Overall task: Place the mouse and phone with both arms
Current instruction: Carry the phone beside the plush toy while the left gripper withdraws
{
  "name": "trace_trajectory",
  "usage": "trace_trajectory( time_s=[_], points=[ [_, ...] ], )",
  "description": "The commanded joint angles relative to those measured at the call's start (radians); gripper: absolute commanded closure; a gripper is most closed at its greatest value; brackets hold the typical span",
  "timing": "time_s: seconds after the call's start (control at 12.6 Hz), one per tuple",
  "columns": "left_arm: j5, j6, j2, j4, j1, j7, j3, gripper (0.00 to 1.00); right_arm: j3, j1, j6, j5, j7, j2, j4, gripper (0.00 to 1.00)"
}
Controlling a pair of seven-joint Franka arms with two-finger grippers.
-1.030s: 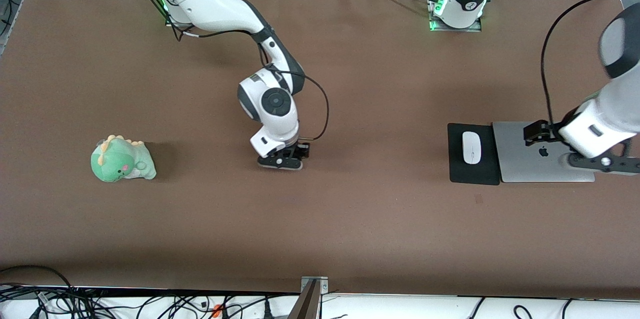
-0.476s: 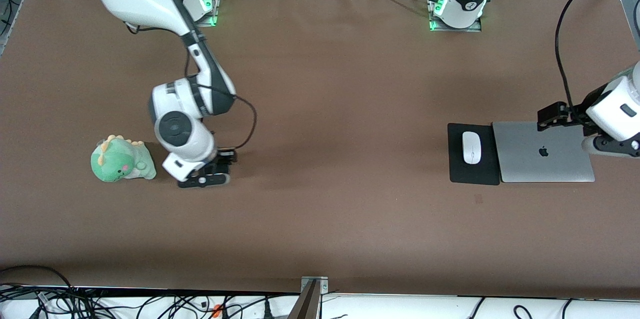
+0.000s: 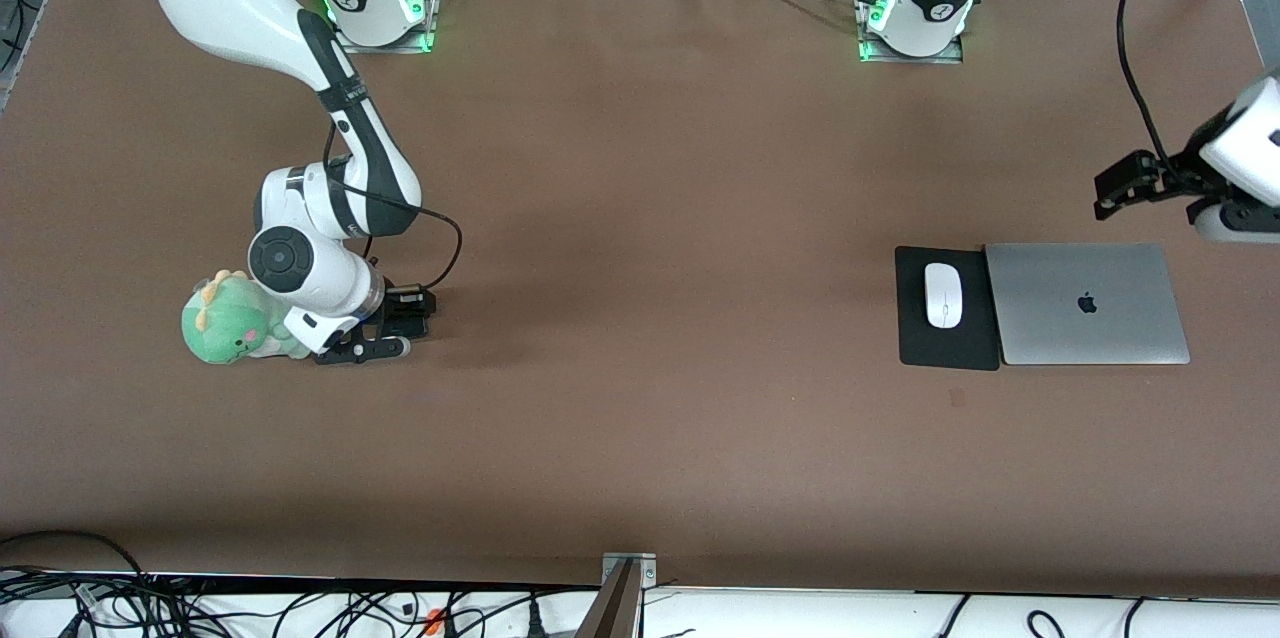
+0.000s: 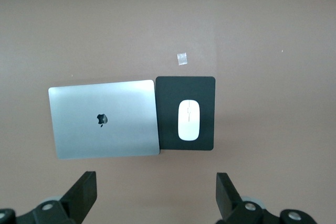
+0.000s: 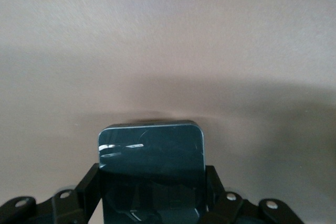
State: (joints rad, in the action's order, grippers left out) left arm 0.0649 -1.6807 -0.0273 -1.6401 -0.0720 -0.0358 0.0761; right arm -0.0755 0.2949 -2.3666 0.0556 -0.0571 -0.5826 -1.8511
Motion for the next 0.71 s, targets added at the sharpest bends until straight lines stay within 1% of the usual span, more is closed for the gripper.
trace_trajectory(
  time_s=[0.0, 0.16, 0.32, 0.4, 0.48, 0.55, 0.63],
  points=[
    [-0.025, -0.033, 0.055, -0.072, 0.017, -0.029, -0.032, 0.00, -0.006, -0.017, -0.072, 0.016, 0.046, 0.041, -0.085, 0.49],
    [-0.022, -0.024, 0.050, -0.058, 0.018, -0.018, -0.018, 0.00, -0.006, -0.039, -0.089, 0.015, 0.052, 0.027, -0.088, 0.48],
    [-0.020, -0.024, 0.047, -0.047, 0.026, -0.018, -0.018, 0.00, -0.006, -0.052, -0.115, 0.015, 0.071, 0.015, -0.091, 0.44],
    [-0.019, -0.022, 0.046, -0.035, 0.032, -0.018, -0.012, 0.00, -0.006, -0.065, -0.126, 0.015, 0.072, 0.006, -0.092, 0.34],
    [-0.017, -0.016, 0.047, -0.029, 0.032, -0.018, 0.005, 0.00, -0.006, -0.069, -0.125, 0.018, 0.068, 0.007, -0.092, 0.12],
    [-0.017, 0.001, 0.046, -0.029, 0.032, -0.016, 0.013, 0.00, -0.006, -0.069, -0.117, 0.020, 0.056, 0.018, -0.089, 0.00],
    [-0.017, 0.004, 0.046, -0.029, 0.032, -0.016, 0.013, 0.00, -0.004, -0.069, -0.102, 0.020, 0.034, 0.048, -0.086, 0.00]
  ],
)
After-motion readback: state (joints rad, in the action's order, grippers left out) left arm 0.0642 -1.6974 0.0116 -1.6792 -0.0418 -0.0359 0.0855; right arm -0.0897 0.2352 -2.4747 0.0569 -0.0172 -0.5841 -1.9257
